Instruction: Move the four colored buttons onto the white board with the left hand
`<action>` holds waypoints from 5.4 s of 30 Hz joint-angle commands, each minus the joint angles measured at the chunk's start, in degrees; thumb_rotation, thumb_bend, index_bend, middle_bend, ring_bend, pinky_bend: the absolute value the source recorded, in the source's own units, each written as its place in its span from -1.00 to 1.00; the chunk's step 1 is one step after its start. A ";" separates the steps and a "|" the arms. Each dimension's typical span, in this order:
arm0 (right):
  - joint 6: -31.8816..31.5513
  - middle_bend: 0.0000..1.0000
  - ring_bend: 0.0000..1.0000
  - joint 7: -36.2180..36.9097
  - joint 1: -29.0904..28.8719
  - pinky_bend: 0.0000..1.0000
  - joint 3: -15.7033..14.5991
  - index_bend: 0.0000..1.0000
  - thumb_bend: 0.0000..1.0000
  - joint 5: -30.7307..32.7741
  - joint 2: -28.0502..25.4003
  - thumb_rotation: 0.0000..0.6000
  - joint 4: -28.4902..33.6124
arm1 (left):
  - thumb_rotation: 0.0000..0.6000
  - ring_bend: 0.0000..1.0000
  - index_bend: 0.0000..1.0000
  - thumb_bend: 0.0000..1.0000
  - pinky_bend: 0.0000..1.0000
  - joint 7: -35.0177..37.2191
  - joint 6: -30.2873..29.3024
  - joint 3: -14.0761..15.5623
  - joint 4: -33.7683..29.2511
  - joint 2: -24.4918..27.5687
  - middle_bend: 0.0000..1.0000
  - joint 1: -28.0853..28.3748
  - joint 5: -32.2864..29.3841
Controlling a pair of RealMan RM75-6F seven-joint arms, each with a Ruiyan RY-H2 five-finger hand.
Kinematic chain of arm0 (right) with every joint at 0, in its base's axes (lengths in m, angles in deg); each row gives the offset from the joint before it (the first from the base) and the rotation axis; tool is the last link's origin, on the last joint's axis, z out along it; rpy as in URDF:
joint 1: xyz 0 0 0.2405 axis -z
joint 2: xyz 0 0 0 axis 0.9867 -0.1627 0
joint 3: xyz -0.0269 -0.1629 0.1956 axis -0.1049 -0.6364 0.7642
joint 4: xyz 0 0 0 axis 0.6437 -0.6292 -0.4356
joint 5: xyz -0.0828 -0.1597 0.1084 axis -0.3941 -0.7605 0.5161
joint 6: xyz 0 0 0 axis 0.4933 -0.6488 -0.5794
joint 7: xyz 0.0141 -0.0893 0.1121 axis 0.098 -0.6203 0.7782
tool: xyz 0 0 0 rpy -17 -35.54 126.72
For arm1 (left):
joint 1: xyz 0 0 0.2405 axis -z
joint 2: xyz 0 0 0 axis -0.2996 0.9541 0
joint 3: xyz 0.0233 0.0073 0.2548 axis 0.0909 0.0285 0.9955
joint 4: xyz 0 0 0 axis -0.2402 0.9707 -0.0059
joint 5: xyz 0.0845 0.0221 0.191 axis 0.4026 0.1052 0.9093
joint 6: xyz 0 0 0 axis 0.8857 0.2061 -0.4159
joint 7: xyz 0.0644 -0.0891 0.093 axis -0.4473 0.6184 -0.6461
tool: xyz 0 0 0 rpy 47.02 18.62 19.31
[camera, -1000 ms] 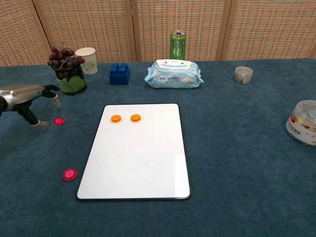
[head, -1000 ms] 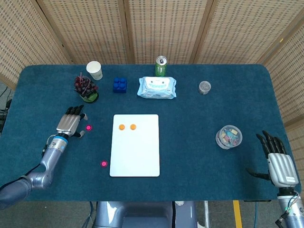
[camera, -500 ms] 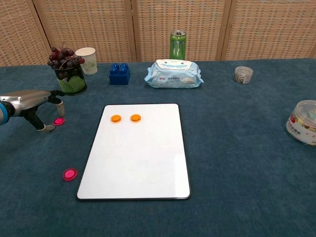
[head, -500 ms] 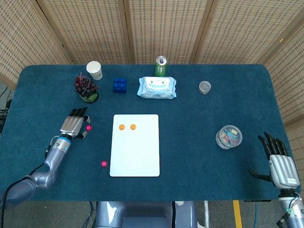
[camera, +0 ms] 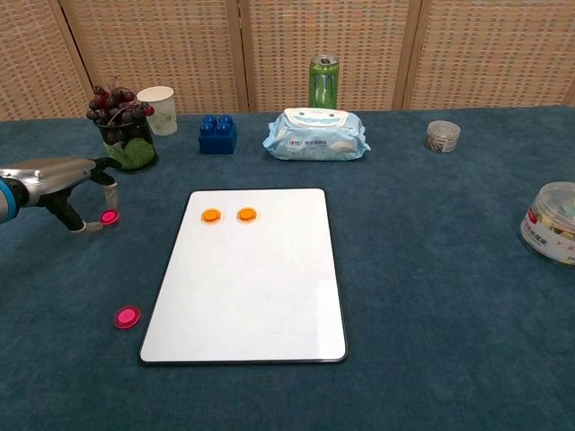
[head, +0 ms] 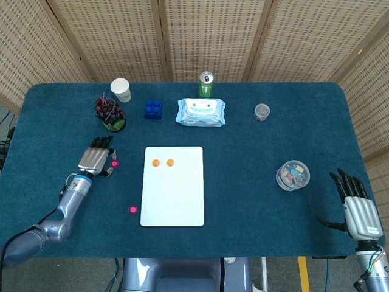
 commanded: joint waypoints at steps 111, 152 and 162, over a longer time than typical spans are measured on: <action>-2.88 -1.00 -1.00 -0.20 -0.13 -1.00 1.18 -0.98 -0.74 -1.36 1.82 1.00 -1.43 | 1.00 -1.00 -0.34 -0.37 -1.00 -0.17 -14.70 13.79 -25.77 9.08 -1.00 -8.30 17.59; -2.76 -1.00 -1.00 0.39 -0.12 -1.00 1.09 -0.98 -0.74 -1.44 1.66 1.00 -1.43 | 1.00 -1.00 0.05 -0.30 -1.00 -0.66 -13.16 12.96 -23.87 5.49 -1.00 -10.96 20.80; -2.72 -1.00 -1.00 0.39 -0.12 -1.00 1.09 -0.98 -0.74 -1.39 1.63 1.00 -1.36 | 1.00 -1.00 0.14 -0.29 -1.00 -0.48 -14.13 12.22 -24.85 6.26 -1.00 -11.09 21.64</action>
